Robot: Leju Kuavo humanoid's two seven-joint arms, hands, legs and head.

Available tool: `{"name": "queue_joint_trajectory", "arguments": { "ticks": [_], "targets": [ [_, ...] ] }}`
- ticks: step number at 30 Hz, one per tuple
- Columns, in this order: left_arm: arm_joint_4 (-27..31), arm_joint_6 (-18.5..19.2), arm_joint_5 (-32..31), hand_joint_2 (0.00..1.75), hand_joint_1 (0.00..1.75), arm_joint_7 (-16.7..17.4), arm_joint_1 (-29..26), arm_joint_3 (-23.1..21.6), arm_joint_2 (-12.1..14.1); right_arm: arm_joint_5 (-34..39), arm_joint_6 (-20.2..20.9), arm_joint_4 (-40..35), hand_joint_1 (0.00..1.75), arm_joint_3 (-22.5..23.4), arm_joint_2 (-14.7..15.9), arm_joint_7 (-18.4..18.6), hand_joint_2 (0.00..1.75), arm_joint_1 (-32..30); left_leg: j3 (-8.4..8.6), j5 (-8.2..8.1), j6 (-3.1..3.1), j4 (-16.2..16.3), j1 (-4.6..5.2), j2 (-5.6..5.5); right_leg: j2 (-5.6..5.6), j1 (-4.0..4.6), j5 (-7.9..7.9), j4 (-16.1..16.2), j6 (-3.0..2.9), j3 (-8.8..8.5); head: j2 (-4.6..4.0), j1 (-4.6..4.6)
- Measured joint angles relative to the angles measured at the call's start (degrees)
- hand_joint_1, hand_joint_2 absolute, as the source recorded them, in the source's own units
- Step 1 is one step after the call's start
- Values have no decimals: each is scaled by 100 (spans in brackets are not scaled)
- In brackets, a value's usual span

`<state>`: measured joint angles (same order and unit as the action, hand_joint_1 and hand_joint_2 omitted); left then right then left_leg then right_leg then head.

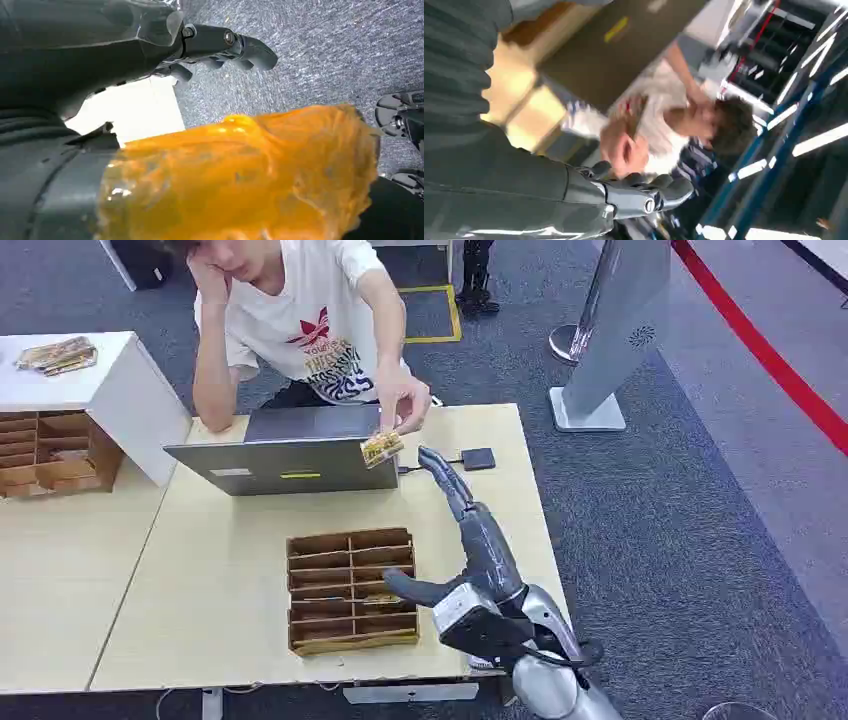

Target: Pass the card to the sensor for recognition and then transmit it.

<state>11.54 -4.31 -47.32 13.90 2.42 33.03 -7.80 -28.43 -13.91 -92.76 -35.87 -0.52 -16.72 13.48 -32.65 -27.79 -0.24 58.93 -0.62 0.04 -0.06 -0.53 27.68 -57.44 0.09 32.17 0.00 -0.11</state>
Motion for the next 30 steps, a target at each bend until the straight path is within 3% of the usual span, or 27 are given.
{"name": "queue_joint_trajectory", "arguments": {
  "ticks": [12, 20, 30],
  "targets": [
    [0, 2, -208, 0, 0, -2, 10, -35, -26, -3615, -1809, 160, 0, -304, -79, 995, 175, 541, 0, 1, -1, 0, 0, -1, 0, 0, 0, -1, 0, 0, 0, 0],
    [0, 4, -347, 0, 0, 2, 60, -90, -26, -5138, -2069, 862, 0, -406, -81, 1462, 175, 1045, -1, 6, 3, 0, 0, -1, -2, 0, -2, -1, 0, 0, 0, 0],
    [0, 35, -446, 0, 0, 18, 92, -109, -26, -5684, -2065, 1594, 0, -551, -81, 1635, 175, 1469, -1, 6, 3, 0, 0, -1, -2, 0, -3, -2, -1, 0, 0, 0]
  ]
}}
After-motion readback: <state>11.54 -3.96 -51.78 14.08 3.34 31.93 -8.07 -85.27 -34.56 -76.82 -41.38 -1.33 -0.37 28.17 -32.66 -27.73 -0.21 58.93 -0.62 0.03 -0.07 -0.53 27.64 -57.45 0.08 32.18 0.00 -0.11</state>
